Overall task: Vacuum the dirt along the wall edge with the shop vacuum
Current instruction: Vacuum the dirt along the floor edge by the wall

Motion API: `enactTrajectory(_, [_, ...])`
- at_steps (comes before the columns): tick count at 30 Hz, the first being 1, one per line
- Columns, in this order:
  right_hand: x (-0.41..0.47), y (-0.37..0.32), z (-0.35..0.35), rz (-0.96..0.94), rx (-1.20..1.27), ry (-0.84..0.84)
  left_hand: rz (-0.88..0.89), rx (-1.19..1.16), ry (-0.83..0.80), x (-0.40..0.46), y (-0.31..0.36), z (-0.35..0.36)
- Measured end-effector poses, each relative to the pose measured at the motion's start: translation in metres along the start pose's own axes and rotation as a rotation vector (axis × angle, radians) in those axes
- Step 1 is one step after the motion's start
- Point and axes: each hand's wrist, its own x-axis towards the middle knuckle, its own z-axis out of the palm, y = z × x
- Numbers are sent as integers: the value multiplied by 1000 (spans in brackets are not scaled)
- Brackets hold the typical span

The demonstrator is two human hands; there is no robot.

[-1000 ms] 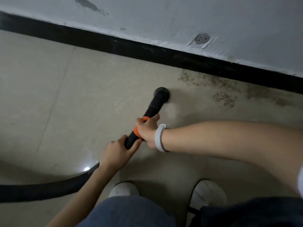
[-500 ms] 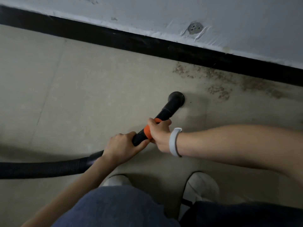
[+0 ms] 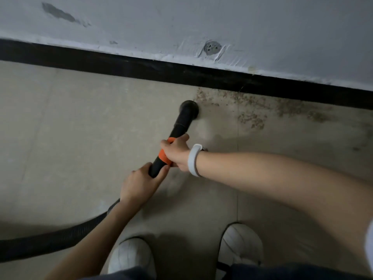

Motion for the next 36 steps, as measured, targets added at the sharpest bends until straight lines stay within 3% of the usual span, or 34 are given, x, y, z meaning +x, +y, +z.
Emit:
enactTrajectory(13, [43, -47, -24, -4, 73, -45, 28, 299, -20, 61, 54, -29])
enactTrajectory(36, [57, -27, -72, 5, 104, 58, 84, 279, -114, 64, 88, -4])
